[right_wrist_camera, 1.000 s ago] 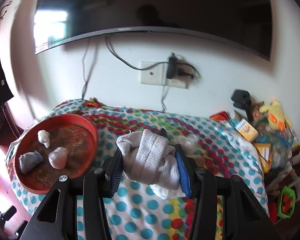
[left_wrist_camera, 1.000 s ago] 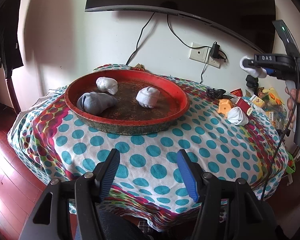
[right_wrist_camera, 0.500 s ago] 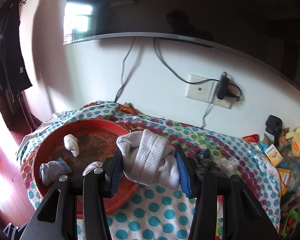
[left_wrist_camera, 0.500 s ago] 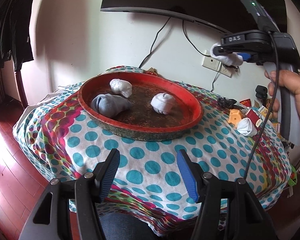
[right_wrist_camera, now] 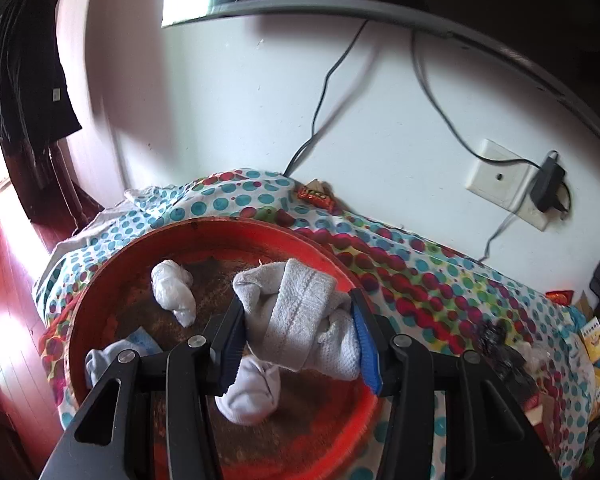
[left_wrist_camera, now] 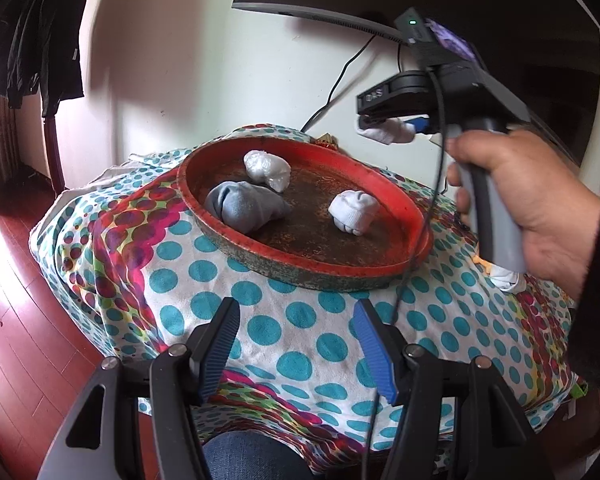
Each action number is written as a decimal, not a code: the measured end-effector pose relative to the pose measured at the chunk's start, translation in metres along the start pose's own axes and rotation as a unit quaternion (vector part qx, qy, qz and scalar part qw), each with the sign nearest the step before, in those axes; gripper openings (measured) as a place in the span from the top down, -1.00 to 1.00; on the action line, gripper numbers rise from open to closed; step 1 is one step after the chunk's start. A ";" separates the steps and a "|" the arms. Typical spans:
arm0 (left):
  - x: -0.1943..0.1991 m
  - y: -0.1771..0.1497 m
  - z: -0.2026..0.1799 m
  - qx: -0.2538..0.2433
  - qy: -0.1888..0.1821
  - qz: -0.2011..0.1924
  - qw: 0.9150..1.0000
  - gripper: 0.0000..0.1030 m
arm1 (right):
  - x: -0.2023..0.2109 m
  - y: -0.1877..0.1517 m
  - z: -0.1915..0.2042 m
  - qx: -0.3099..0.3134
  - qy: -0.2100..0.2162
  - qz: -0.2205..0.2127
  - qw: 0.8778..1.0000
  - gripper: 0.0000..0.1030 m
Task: Organize objects
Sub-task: 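Carry the white sock into the red tray and open the right gripper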
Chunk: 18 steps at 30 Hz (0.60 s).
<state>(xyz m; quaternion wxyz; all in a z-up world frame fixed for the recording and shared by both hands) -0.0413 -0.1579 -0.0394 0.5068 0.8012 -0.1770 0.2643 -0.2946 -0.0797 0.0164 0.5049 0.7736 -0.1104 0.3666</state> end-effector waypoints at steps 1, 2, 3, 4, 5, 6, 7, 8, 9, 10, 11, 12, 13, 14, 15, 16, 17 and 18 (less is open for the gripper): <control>-0.001 0.001 0.002 0.004 0.002 0.002 1.000 -0.18 | -0.007 0.003 0.003 0.000 0.002 0.003 1.000 0.12; -0.002 0.002 0.005 0.009 0.003 0.004 1.000 -0.18 | -0.015 0.007 0.005 -0.002 0.006 0.008 1.000 0.12; -0.003 0.003 0.008 0.017 0.003 0.005 1.000 -0.18 | -0.022 0.011 0.008 -0.004 0.011 0.013 1.000 0.12; -0.004 0.005 0.012 0.025 0.004 0.005 1.000 -0.18 | -0.033 0.015 0.013 -0.004 0.016 0.021 1.000 0.12; -0.004 0.007 0.014 0.029 0.008 0.005 1.000 -0.18 | -0.039 0.018 0.015 -0.004 0.018 0.025 1.000 0.12; -0.004 0.008 0.017 0.034 0.011 0.004 0.999 -0.18 | -0.046 0.021 0.019 -0.003 0.020 0.029 0.999 0.12; -0.005 0.009 0.020 0.041 0.013 0.005 0.999 -0.18 | -0.054 0.024 0.023 -0.004 0.025 0.034 0.999 0.12; -0.005 0.010 0.024 0.048 0.013 0.006 0.999 -0.18 | -0.063 0.026 0.028 -0.007 0.031 0.042 0.999 0.12; -0.007 0.012 0.027 0.055 0.014 0.007 0.998 -0.18 | -0.069 0.028 0.030 -0.008 0.033 0.046 0.998 0.12; -0.008 0.013 0.030 0.062 0.016 0.010 0.998 -0.18 | -0.077 0.030 0.034 -0.010 0.038 0.052 0.998 0.12; -0.009 0.014 0.033 0.066 0.018 0.012 0.998 -0.18 | -0.083 0.031 0.037 -0.011 0.040 0.057 0.998 0.12; -0.010 0.015 0.035 0.072 0.018 0.014 0.997 -0.18 | -0.088 0.032 0.039 -0.011 0.042 0.062 0.997 0.12; -0.011 0.016 0.038 0.077 0.018 0.016 0.997 -0.18 | -0.094 0.032 0.042 -0.011 0.044 0.068 0.997 0.12; -0.011 0.017 0.039 0.080 0.018 0.017 0.996 -0.18 | -0.099 0.033 0.044 -0.013 0.045 0.073 0.996 0.12; -0.012 0.017 0.040 0.083 0.017 0.019 0.996 -0.18 | -0.104 0.033 0.045 -0.016 0.049 0.077 0.996 0.12; -0.012 0.017 0.041 0.086 0.017 0.020 0.996 -0.18 | -0.109 0.033 0.045 -0.021 0.052 0.082 0.995 0.12; -0.012 0.018 0.042 0.088 0.017 0.020 0.996 -0.18 | -0.112 0.033 0.045 -0.023 0.053 0.085 0.995 0.12; -0.013 0.018 0.043 0.089 0.018 0.021 0.996 -0.18 | -0.117 0.033 0.046 -0.024 0.054 0.089 0.994 0.12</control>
Point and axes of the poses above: each gripper's, at about its wrist camera, not at the fingertips, and x roughly against the way its jaws point, z to its left, y to its top, the point moved 1 cm from there along -x, roughly the way its jaws point, and after that the axes turned 8 degrees about x, right-handed, at the moved point
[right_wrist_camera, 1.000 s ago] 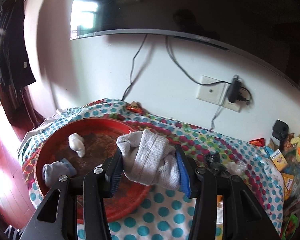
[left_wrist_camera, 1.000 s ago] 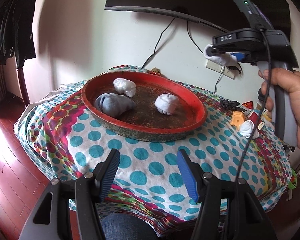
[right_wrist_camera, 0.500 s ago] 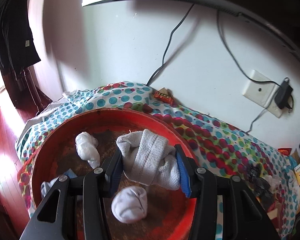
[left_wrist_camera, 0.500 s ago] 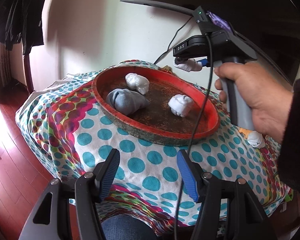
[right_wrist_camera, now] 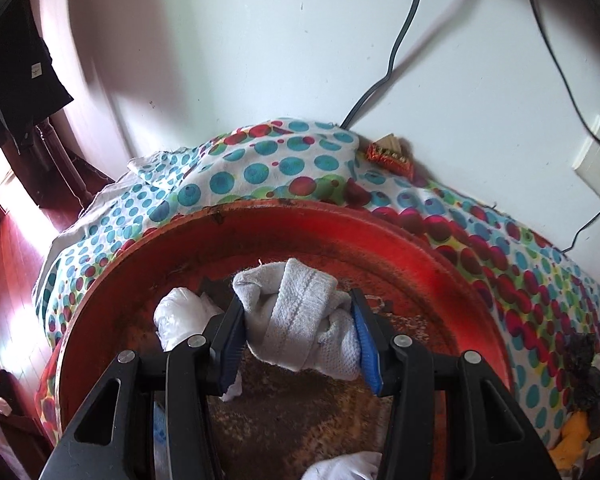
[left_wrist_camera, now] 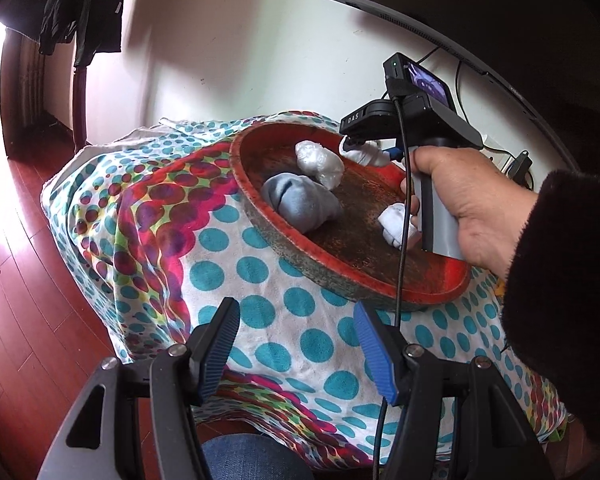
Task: Organize objects
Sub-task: 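Carry the white sock into the red tray and open the right gripper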
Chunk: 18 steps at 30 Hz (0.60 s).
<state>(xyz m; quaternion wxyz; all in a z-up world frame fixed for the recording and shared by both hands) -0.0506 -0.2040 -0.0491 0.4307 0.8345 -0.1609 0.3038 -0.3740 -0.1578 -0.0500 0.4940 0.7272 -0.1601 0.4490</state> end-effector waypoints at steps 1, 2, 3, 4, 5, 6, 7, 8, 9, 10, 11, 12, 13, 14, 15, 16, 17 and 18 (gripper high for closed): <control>0.000 0.000 0.001 0.002 0.000 0.002 1.000 -0.18 | -0.004 0.000 0.000 -0.001 0.001 0.005 1.000 0.12; -0.001 0.000 0.001 0.004 0.000 0.003 1.000 -0.18 | -0.007 0.000 0.000 -0.001 0.002 0.009 1.000 0.12; -0.002 0.000 0.001 0.005 0.000 0.005 1.000 -0.18 | -0.011 0.000 0.000 -0.002 0.003 0.014 1.000 0.12; -0.003 0.000 0.002 0.006 0.001 0.006 1.000 -0.18 | -0.014 -0.001 0.000 -0.003 0.004 0.019 1.000 0.12; -0.003 0.000 0.002 0.006 0.001 0.008 1.000 -0.18 | -0.017 -0.001 -0.001 -0.005 0.004 0.022 1.000 0.12; -0.004 0.000 0.002 0.007 0.001 0.009 1.000 -0.18 | -0.019 -0.002 -0.001 -0.005 0.004 0.024 1.000 0.12; -0.003 -0.001 0.002 0.007 0.001 0.010 1.000 -0.18 | -0.020 -0.002 -0.001 -0.005 0.005 0.026 1.000 0.11; -0.004 -0.001 0.001 0.007 0.001 0.009 1.000 -0.18 | -0.021 -0.002 -0.001 -0.004 0.004 0.028 1.000 0.11; -0.004 -0.001 0.001 0.006 0.001 0.009 1.000 -0.18 | -0.023 -0.002 -0.002 -0.003 0.003 0.031 1.000 0.11; -0.004 -0.001 0.001 0.006 0.001 0.009 1.000 -0.18 | -0.024 -0.003 -0.002 -0.003 0.002 0.035 0.999 0.11; -0.004 -0.001 0.001 0.005 0.001 0.010 1.000 -0.18 | -0.026 -0.003 -0.002 -0.003 0.003 0.039 0.999 0.10; -0.004 -0.002 0.000 0.004 0.001 0.010 1.000 -0.18 | -0.028 -0.004 -0.003 -0.005 0.006 0.042 0.999 0.08; -0.004 -0.002 0.000 0.002 0.001 0.010 1.000 -0.18 | -0.029 -0.005 -0.004 -0.011 0.016 0.047 0.999 0.03; -0.003 -0.002 -0.001 0.001 0.001 0.009 1.000 -0.18 | -0.029 -0.005 -0.005 -0.015 0.023 0.048 0.998 0.02; -0.002 -0.002 -0.002 0.000 0.002 0.007 1.000 -0.18 | -0.025 -0.006 -0.007 -0.020 0.032 0.041 0.998 0.00; -0.002 -0.002 -0.002 -0.002 0.002 0.004 1.000 -0.18 | -0.017 -0.006 -0.008 -0.023 0.031 0.026 0.999 -0.05; -0.001 -0.002 -0.003 -0.005 0.003 0.002 1.000 -0.18 | -0.007 -0.005 -0.011 -0.026 0.031 0.008 0.999 -0.12; 0.000 -0.003 -0.005 -0.007 0.003 0.000 1.000 -0.18 | 0.005 -0.005 -0.014 -0.030 0.037 -0.011 0.999 -0.31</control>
Point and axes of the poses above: each gripper's, at about its wrist camera, not at the fingertips, and x roughly against the way its jaws point, z to its left, y to its top, the point moved 1 cm from there along -x, roughly the way its jaws point, and after that the axes turned 8 degrees about x, right-handed, at the moved point
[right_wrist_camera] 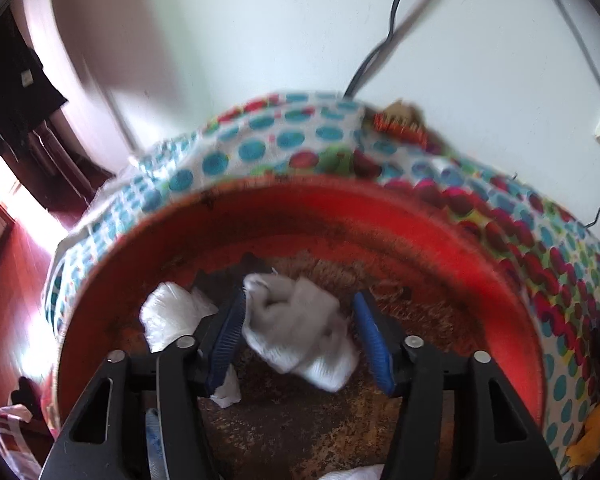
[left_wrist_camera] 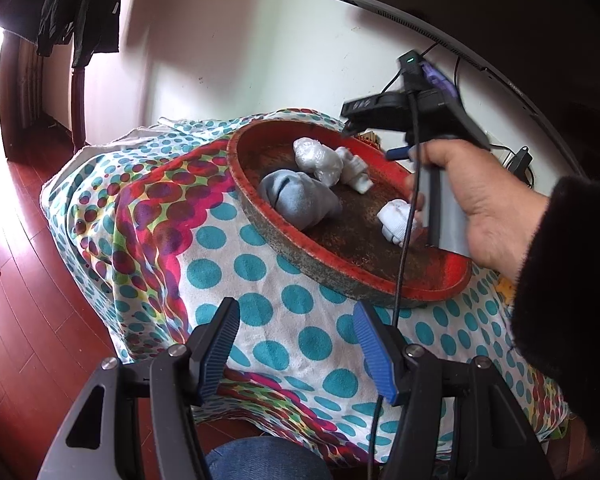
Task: Organize objects
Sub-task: 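Carry the white sock into the red tray and open the right gripper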
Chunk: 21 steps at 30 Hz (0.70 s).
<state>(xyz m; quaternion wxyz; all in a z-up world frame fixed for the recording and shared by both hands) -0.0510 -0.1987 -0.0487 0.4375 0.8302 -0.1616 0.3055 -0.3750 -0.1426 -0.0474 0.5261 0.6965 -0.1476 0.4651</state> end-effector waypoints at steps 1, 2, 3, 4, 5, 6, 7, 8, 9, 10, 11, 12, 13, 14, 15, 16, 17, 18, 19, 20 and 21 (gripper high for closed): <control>0.001 -0.001 -0.001 -0.003 0.000 -0.002 1.000 -0.18 | 0.013 0.000 -0.004 -0.004 0.005 -0.020 1.000 -0.47; 0.001 -0.002 -0.004 -0.007 0.000 -0.003 1.000 -0.18 | 0.026 -0.002 -0.008 -0.008 0.005 -0.037 0.999 -0.56; 0.002 -0.003 -0.007 -0.016 -0.001 -0.005 1.000 -0.18 | 0.037 -0.004 -0.013 -0.012 0.005 -0.048 0.999 -0.68; 0.003 -0.005 -0.010 -0.025 -0.001 -0.006 1.000 -0.18 | 0.050 -0.007 -0.022 -0.019 0.003 -0.061 0.998 -0.68; 0.005 -0.006 -0.014 -0.035 -0.003 -0.009 0.999 -0.18 | 0.065 -0.012 -0.033 -0.031 -0.001 -0.075 0.997 -0.68; 0.008 -0.008 -0.018 -0.043 -0.008 -0.014 0.999 -0.18 | 0.077 -0.016 -0.044 -0.043 -0.001 -0.086 0.995 -0.68; 0.011 -0.010 -0.022 -0.053 -0.013 -0.021 0.998 -0.18 | 0.095 -0.028 -0.061 -0.056 0.001 -0.103 0.993 -0.68; 0.014 -0.012 -0.028 -0.068 -0.019 -0.028 0.997 -0.18 | 0.109 -0.037 -0.075 -0.060 -0.008 -0.116 0.991 -0.69; 0.017 -0.014 -0.033 -0.083 -0.025 -0.034 0.996 -0.18 | 0.125 -0.050 -0.091 -0.059 -0.030 -0.130 0.989 -0.69; 0.019 -0.017 -0.039 -0.098 -0.032 -0.039 0.994 -0.18 | 0.140 -0.062 -0.105 -0.058 -0.053 -0.142 0.987 -0.73; 0.021 -0.021 -0.046 -0.115 -0.043 -0.039 0.992 -0.18 | 0.157 -0.080 -0.126 -0.056 -0.088 -0.156 0.982 -0.77; 0.022 -0.025 -0.052 -0.127 -0.052 -0.037 0.990 -0.18 | 0.169 -0.094 -0.141 -0.057 -0.114 -0.164 0.978 -0.81; 0.022 -0.029 -0.058 -0.138 -0.062 -0.034 0.988 -0.18 | 0.184 -0.113 -0.162 -0.061 -0.146 -0.172 0.972 -0.85; 0.022 -0.033 -0.065 -0.151 -0.073 -0.029 0.985 -0.18 | 0.195 -0.132 -0.182 -0.066 -0.174 -0.176 0.967 -0.89; 0.022 -0.037 -0.071 -0.162 -0.082 -0.026 0.983 -0.18 | 0.204 -0.150 -0.200 -0.075 -0.201 -0.176 0.961 -0.94; 0.021 -0.042 -0.077 -0.172 -0.089 -0.025 0.981 -0.18 | 0.211 -0.171 -0.222 -0.091 -0.222 -0.172 0.955 -0.95; 0.020 -0.047 -0.085 -0.182 -0.095 -0.025 0.978 -0.18 | 0.216 -0.192 -0.244 -0.114 -0.234 -0.165 0.951 -0.95; 0.018 -0.052 -0.090 -0.189 -0.097 -0.025 0.977 -0.18 | 0.218 -0.208 -0.259 -0.131 -0.239 -0.160 0.949 -0.95; 0.015 -0.058 -0.097 -0.197 -0.098 -0.022 0.975 -0.18 | 0.219 -0.229 -0.281 -0.157 -0.243 -0.150 0.945 -0.95; 0.012 -0.065 -0.105 -0.210 -0.101 -0.017 0.972 -0.18 | 0.218 -0.242 -0.293 -0.171 -0.246 -0.145 0.943 -0.95; 0.010 -0.070 -0.112 -0.221 -0.106 -0.011 0.969 -0.18 | 0.217 -0.257 -0.308 -0.187 -0.250 -0.139 0.940 -0.95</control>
Point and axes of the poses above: each gripper's, at about its wrist camera, not at the fingertips, and x roughly against the way its jaws point, z to its left, y to its top, the point moved 1 cm from there along -x, roughly the way its jaws point, and after that the axes turned 8 degrees about x, right-handed, at the moved point
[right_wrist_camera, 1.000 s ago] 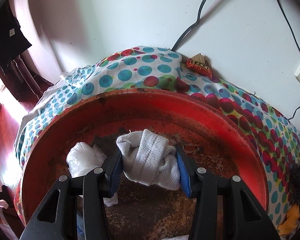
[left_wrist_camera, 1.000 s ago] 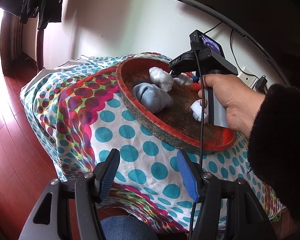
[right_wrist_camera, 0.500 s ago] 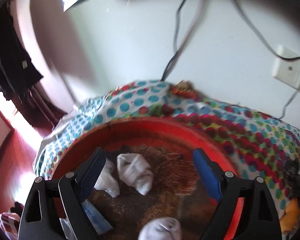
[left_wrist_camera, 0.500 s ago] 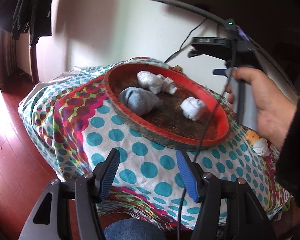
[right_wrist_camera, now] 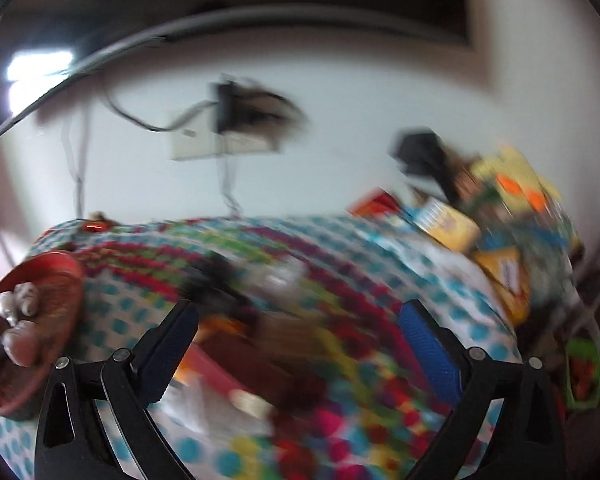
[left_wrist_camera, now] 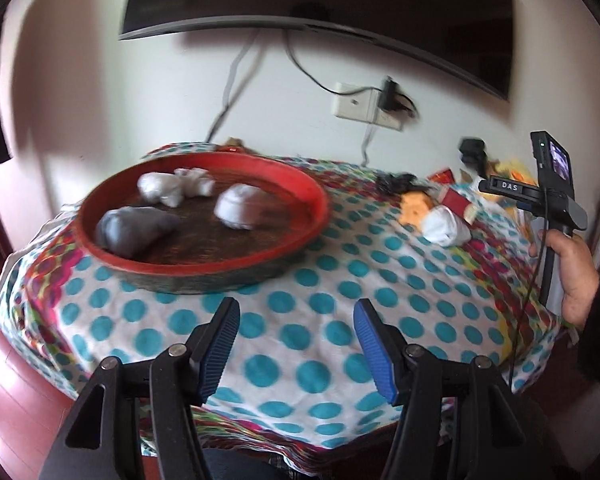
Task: Organize objects
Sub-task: 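Move the left gripper to the dark red box on the sheet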
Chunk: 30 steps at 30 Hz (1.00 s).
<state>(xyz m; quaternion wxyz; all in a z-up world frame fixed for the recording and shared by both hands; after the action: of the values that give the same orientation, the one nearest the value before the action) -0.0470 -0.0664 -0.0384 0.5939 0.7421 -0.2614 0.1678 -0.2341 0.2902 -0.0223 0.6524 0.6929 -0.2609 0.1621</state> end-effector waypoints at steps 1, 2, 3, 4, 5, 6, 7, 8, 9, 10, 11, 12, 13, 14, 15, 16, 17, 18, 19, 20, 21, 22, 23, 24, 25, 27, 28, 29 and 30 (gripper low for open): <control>-0.005 -0.001 -0.010 -0.010 -0.009 0.008 1.000 -0.18 | -0.006 -0.009 -0.014 -0.012 -0.006 0.008 1.000 -0.95; -0.010 -0.001 -0.020 -0.019 -0.018 0.017 1.000 -0.18 | -0.009 -0.015 -0.025 -0.023 -0.008 0.014 1.000 -0.95; -0.014 -0.001 -0.030 -0.025 -0.025 0.025 0.999 -0.18 | -0.013 -0.021 -0.037 -0.039 -0.005 0.020 0.999 -0.95; -0.020 0.003 -0.041 -0.028 -0.031 0.033 0.999 -0.18 | -0.016 -0.026 -0.045 -0.050 -0.004 0.021 0.999 -0.95; -0.024 0.006 -0.049 -0.030 -0.035 0.037 0.998 -0.18 | -0.018 -0.031 -0.052 -0.061 -0.002 0.022 0.998 -0.95; -0.028 0.010 -0.058 -0.032 -0.039 0.040 0.998 -0.18 | -0.022 -0.034 -0.059 -0.078 0.006 0.027 0.997 -0.96; -0.034 0.018 -0.071 -0.035 -0.045 0.045 0.997 -0.18 | -0.022 -0.036 -0.064 -0.094 0.016 0.026 0.995 -0.96; -0.039 0.026 -0.083 -0.040 -0.049 0.047 0.997 -0.18 | -0.021 -0.038 -0.068 -0.105 0.021 0.022 0.994 -0.96; -0.043 0.031 -0.091 -0.043 -0.053 0.048 0.996 -0.18 | -0.021 -0.038 -0.071 -0.114 0.026 0.019 0.993 -0.96; -0.048 0.039 -0.103 -0.049 -0.057 0.048 0.996 -0.18 | -0.022 -0.039 -0.073 -0.121 0.028 0.022 0.992 -0.96; -0.054 0.048 -0.117 -0.058 -0.062 0.046 0.995 -0.18 | -0.024 -0.040 -0.076 -0.128 0.030 0.027 0.991 -0.96; -0.060 0.055 -0.131 -0.069 -0.065 0.045 0.994 -0.18 | -0.025 -0.041 -0.079 -0.137 0.032 0.030 0.990 -0.96; -0.065 0.060 -0.142 -0.079 -0.068 0.044 0.994 -0.18 | -0.026 -0.043 -0.082 -0.146 0.028 0.033 0.988 -0.96; -0.073 0.067 -0.159 -0.092 -0.074 0.043 0.992 -0.18 | -0.027 -0.045 -0.086 -0.156 0.027 0.036 0.987 -0.96; -0.080 0.072 -0.172 -0.104 -0.081 0.043 0.990 -0.18 | -0.029 -0.047 -0.090 -0.167 0.030 0.039 0.985 -0.96; -0.086 0.076 -0.186 -0.118 -0.088 0.043 0.988 -0.18 | -0.031 -0.049 -0.095 -0.181 0.034 0.044 0.982 -0.96; -0.094 0.079 -0.199 -0.134 -0.098 0.041 0.985 -0.18 | -0.034 -0.052 -0.100 -0.197 0.039 0.050 0.978 -0.96; -0.101 0.081 -0.210 -0.147 -0.106 0.043 0.983 -0.18 | -0.037 -0.056 -0.106 -0.214 0.045 0.056 0.974 -0.96; -0.111 0.083 -0.223 -0.167 -0.114 0.047 0.978 -0.18 | -0.041 -0.060 -0.112 -0.231 0.053 0.062 0.969 -0.96; -0.118 0.083 -0.230 -0.179 -0.117 0.048 0.976 -0.18 | -0.042 -0.062 -0.116 -0.244 0.061 0.062 0.966 -0.96; -0.127 0.084 -0.239 -0.198 -0.123 0.053 0.971 -0.18 | -0.041 -0.063 -0.117 -0.248 0.063 0.055 0.965 -0.95; -0.134 0.084 -0.244 -0.211 -0.123 0.057 0.968 -0.18 | -0.042 -0.063 -0.117 -0.247 0.064 0.058 0.965 -0.96; -0.142 0.084 -0.249 -0.225 -0.119 0.058 0.965 -0.18 | -0.042 -0.062 -0.115 -0.243 0.065 0.059 0.966 -0.96; -0.149 0.084 -0.252 -0.233 -0.120 0.060 0.963 -0.18 | -0.044 -0.061 -0.113 -0.238 0.067 0.062 0.967 -0.96; -0.155 0.084 -0.252 -0.240 -0.121 0.066 0.961 -0.18 | -0.044 -0.060 -0.113 -0.236 0.068 0.063 0.967 -0.97; -0.167 0.084 -0.252 -0.253 -0.122 0.074 0.957 -0.18 | -0.044 -0.061 -0.113 -0.237 0.072 0.061 0.967 -0.97; -0.172 0.083 -0.252 -0.261 -0.122 0.079 0.954 -0.18 | -0.043 -0.061 -0.114 -0.240 0.075 0.059 0.966 -0.97; -0.177 0.082 -0.253 -0.270 -0.115 0.079 0.953 -0.18 | -0.043 -0.061 -0.114 -0.241 0.076 0.058 0.966 -0.97; -0.180 0.081 -0.252 -0.275 -0.110 0.079 0.952 -0.19 | -0.043 -0.061 -0.114 -0.242 0.079 0.057 0.965 -0.97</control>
<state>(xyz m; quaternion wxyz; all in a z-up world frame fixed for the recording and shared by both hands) -0.2248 0.1994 -0.0149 0.7271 0.5410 -0.4192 0.0534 -0.2208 0.4103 -0.0861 0.8086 0.4835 -0.2795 0.1852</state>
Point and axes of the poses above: each gripper's, at about its wrist camera, not at the fingertips, and x roughly against the way its jaws point, z to its left, y to its top, the point moved 1 cm from there along -x, roughly the way its jaws point, and after that the axes turned 8 degrees about x, right-handed, at the moved point
